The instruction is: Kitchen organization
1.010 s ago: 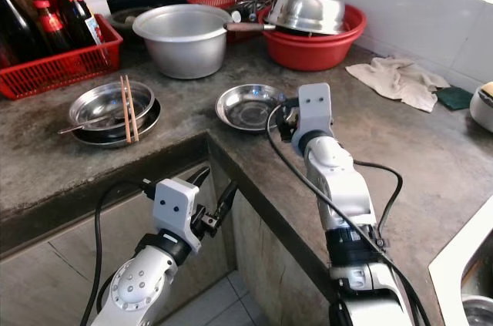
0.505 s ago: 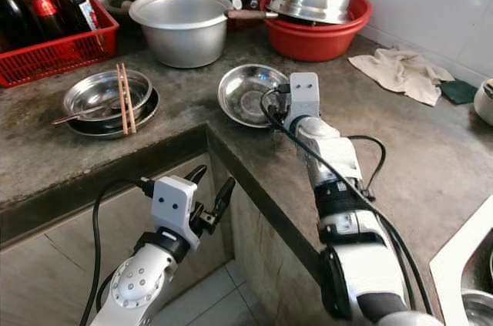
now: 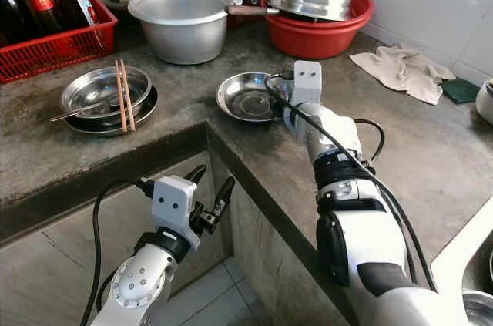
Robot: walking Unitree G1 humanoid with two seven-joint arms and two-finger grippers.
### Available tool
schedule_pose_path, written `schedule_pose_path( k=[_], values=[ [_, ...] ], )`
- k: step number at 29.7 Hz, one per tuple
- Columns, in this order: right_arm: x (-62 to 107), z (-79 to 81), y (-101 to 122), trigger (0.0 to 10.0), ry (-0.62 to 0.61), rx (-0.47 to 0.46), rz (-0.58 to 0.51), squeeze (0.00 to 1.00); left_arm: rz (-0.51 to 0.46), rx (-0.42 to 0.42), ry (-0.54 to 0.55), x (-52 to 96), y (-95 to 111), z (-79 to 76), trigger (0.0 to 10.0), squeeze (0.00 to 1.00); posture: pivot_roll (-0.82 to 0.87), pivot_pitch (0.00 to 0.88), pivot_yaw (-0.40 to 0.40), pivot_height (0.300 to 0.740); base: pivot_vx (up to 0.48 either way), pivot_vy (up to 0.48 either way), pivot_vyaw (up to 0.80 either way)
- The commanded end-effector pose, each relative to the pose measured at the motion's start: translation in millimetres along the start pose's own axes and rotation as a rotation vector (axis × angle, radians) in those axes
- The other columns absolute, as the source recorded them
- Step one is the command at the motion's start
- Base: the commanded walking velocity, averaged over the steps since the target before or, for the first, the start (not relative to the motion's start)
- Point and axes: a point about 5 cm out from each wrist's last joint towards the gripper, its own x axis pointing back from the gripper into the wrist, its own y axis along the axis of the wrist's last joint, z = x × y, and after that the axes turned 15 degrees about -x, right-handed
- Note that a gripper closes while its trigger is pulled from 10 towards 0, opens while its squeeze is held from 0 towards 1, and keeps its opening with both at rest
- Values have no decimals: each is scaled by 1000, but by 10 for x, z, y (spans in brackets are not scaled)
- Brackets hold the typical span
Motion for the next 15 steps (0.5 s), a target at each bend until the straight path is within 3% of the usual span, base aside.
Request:
schedule_pose_path(
  k=[1,4,13,14,15],
  values=[
    [-8,24,21,10000,2,-3,24,0,-8,-7,-2,15,31,-10,10000,0,208,128,-66,740,0,0,0],
    [-20,26,-56,10000,-2,-54,91,0,-10,-7,-3,8,32,-9,10000,0,207,127,-63,740,0,0,0],
    [-45,-15,-168,10000,-22,-14,161,0,-7,-10,-1,14,24,-4,10000,0,211,126,-66,740,0,0,0],
    [-45,-10,-164,0,-19,-19,160,0,-7,-10,0,14,23,-3,10000,0,211,126,-66,740,0,0,0],
    [-45,-5,-161,0,-18,-24,160,0,-7,-10,0,13,23,-3,10000,0,211,126,-66,740,0,0,0]
  ],
)
